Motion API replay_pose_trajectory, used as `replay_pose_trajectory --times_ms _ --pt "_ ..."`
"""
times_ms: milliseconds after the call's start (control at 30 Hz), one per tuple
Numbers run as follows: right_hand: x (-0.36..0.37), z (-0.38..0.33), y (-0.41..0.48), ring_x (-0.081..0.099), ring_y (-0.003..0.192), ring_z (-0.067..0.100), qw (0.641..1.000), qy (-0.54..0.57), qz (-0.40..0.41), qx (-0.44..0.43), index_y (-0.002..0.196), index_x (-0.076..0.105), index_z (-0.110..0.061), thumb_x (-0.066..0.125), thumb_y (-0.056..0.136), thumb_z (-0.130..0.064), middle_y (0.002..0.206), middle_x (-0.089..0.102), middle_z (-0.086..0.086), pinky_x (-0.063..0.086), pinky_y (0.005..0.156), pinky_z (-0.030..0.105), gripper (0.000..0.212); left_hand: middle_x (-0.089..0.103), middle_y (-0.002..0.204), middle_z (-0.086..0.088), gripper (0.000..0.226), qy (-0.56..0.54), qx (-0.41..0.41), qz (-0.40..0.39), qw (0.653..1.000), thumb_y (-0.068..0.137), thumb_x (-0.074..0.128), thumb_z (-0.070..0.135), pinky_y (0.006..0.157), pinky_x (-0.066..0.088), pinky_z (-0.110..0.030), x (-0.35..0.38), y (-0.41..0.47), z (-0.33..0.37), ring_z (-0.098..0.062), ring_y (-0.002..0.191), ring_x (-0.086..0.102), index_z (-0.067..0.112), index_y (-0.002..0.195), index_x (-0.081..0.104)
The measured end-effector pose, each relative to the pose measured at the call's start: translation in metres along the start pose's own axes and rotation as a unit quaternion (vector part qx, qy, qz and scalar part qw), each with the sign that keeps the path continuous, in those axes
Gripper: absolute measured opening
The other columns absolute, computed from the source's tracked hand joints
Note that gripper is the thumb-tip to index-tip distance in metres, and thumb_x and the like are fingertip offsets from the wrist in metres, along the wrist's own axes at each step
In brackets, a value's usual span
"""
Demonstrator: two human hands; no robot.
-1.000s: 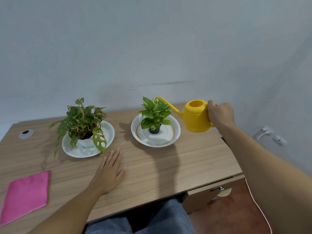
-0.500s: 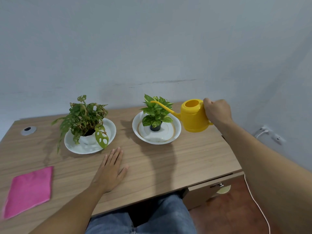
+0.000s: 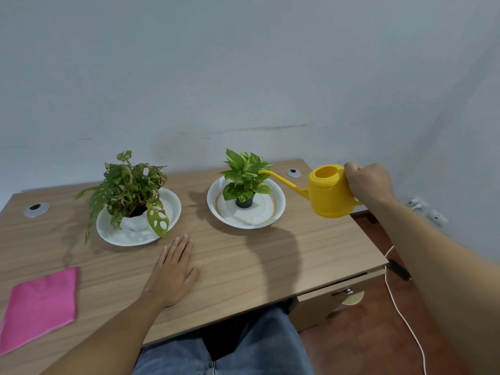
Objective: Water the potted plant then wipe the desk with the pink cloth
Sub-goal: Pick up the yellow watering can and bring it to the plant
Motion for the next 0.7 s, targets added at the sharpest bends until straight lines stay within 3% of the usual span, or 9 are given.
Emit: replay_pose_trajectory --times_ms 233,433,567,700 --pt "-0.005 0.004 0.006 0.052 0.077 0.04 1.0 -0.016 0.014 0.021 0.079 0.061 0.01 0.052 0.101 -0.032 0.069 0.052 0.017 0.038 0.066 0.04 0.048 -0.015 0.185 0.008 0.083 0.009 -0.004 -0.002 1.0 0.109 0.014 0.07 0.138 -0.004 -0.043 0.002 0.0 0.0 -0.011 0.169 -0.019 0.026 0.176 -0.007" --pt "0.002 -0.005 0.012 0.052 0.076 0.037 0.999 0.003 0.019 0.032 0.077 0.058 0.004 0.049 0.102 -0.033 0.071 0.052 0.013 0.035 0.056 0.036 0.045 -0.016 0.185 0.008 0.083 0.015 -0.008 -0.006 1.0 0.11 0.012 0.071 0.138 -0.004 -0.043 0.0 -0.001 0.002 -0.012 0.169 -0.02 0.024 0.176 -0.008" --pt "0.007 -0.022 0.013 0.054 0.082 0.038 0.999 0.01 0.02 0.028 0.086 0.061 0.006 0.048 0.104 -0.032 0.072 0.053 0.013 0.04 0.069 0.038 0.044 -0.02 0.184 0.009 0.083 0.015 -0.009 -0.005 1.0 0.11 0.011 0.071 0.138 -0.006 -0.043 -0.002 -0.002 0.004 -0.011 0.168 -0.023 0.025 0.176 -0.01" --pt "0.012 -0.038 0.014 0.058 0.083 0.039 0.999 0.026 0.022 0.012 0.086 0.063 0.006 0.048 0.103 -0.033 0.088 0.062 0.022 0.042 0.069 0.039 0.045 -0.02 0.184 0.009 0.083 0.015 -0.011 -0.006 1.0 0.11 0.013 0.071 0.137 -0.007 -0.042 -0.003 -0.002 0.003 -0.011 0.168 -0.024 0.025 0.176 -0.01"
Point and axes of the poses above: each hand's wrist, its own y-axis towards the middle knuckle, its own x-axis out of the palm, z = x × y, the point moved 1 cm from there along y, towards the middle knuckle
